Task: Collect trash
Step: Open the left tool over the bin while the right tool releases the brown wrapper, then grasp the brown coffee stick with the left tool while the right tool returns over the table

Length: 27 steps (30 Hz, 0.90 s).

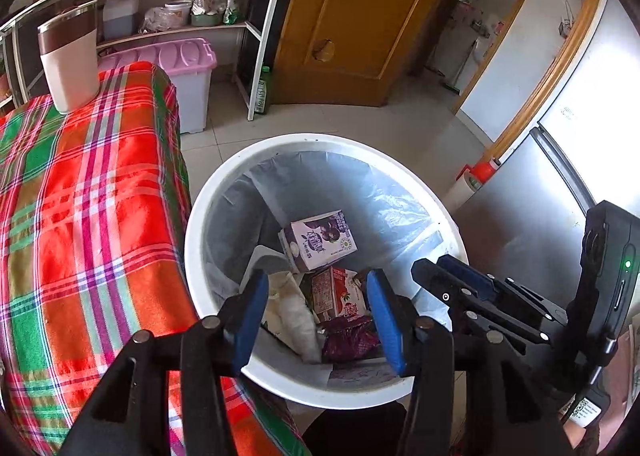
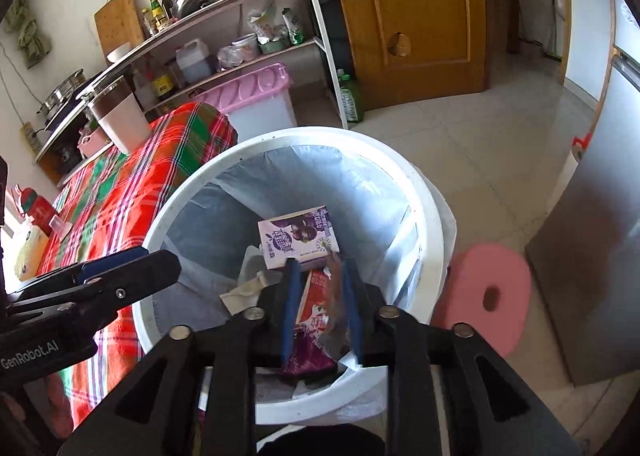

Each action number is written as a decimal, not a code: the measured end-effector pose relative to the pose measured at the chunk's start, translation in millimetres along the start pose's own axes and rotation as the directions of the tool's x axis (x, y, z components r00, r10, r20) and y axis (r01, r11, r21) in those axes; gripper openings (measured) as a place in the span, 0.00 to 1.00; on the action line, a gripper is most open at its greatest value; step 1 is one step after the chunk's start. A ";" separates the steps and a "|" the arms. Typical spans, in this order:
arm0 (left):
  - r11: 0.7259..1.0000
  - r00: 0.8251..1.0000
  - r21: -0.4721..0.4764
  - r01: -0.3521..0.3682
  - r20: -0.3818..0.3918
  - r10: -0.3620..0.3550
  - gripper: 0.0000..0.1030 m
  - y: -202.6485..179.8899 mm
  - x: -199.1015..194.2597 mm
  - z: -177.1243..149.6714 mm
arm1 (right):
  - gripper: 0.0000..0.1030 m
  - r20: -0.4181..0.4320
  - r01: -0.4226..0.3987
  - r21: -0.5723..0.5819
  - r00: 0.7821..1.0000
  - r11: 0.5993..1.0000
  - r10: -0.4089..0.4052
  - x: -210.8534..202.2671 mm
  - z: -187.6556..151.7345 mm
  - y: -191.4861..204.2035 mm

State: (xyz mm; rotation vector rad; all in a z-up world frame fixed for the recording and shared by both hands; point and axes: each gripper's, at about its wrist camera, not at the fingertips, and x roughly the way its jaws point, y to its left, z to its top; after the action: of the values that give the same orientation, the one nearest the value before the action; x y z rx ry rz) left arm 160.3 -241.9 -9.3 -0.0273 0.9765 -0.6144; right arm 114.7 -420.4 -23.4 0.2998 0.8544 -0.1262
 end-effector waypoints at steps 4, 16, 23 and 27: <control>1.000 1.000 -0.010 -0.003 0.020 0.003 0.52 7.1 -9.7 -0.9 | 0.32 0.010 -0.009 0.005 1.000 1.000 0.009 -4.8 -1.6 4.6; 0.998 0.995 -0.050 -0.047 0.081 0.051 0.52 44.7 -50.6 -22.9 | 0.32 0.036 -0.052 -0.029 0.998 0.998 0.053 -18.6 -4.2 39.2; 0.990 0.986 -0.092 -0.108 0.120 0.119 0.52 85.4 -80.0 -41.1 | 0.32 0.038 -0.093 -0.063 0.995 0.994 0.095 -20.8 -9.0 71.2; 0.980 0.974 -0.105 -0.172 0.129 0.185 0.52 110.1 -96.3 -54.6 | 0.32 0.030 -0.113 -0.082 0.993 0.990 0.116 -18.9 -11.4 87.8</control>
State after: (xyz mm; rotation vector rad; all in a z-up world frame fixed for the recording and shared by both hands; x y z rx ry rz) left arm 131.0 -88.9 1.3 -0.0635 0.8613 -0.3959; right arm 114.2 -333.6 2.3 0.2704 0.8037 0.0099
